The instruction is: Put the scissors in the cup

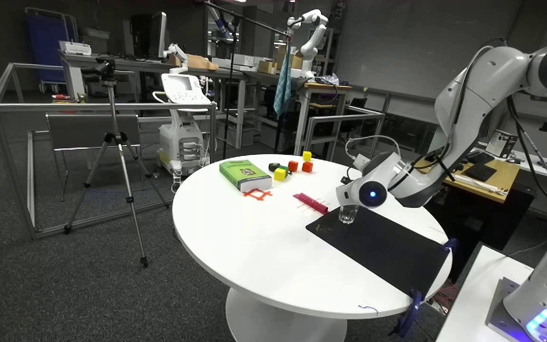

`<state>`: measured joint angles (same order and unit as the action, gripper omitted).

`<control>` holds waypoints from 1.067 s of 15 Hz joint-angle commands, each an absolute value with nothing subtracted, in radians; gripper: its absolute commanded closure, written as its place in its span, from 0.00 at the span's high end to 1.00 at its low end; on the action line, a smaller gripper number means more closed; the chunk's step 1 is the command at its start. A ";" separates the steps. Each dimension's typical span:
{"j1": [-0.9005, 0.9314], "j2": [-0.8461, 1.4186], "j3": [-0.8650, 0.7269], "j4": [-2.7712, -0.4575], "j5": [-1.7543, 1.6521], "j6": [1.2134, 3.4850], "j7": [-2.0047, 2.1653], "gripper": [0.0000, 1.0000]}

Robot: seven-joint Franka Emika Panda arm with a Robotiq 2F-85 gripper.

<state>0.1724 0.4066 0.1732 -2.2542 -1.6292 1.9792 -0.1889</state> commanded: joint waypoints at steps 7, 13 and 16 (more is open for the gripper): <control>0.141 0.201 0.209 -2.305 -1.253 2.040 -0.280 1.00; 0.126 0.027 0.189 -2.339 -0.871 2.169 -0.363 1.00; 0.119 -0.047 0.162 -2.340 -0.691 2.184 -0.420 1.00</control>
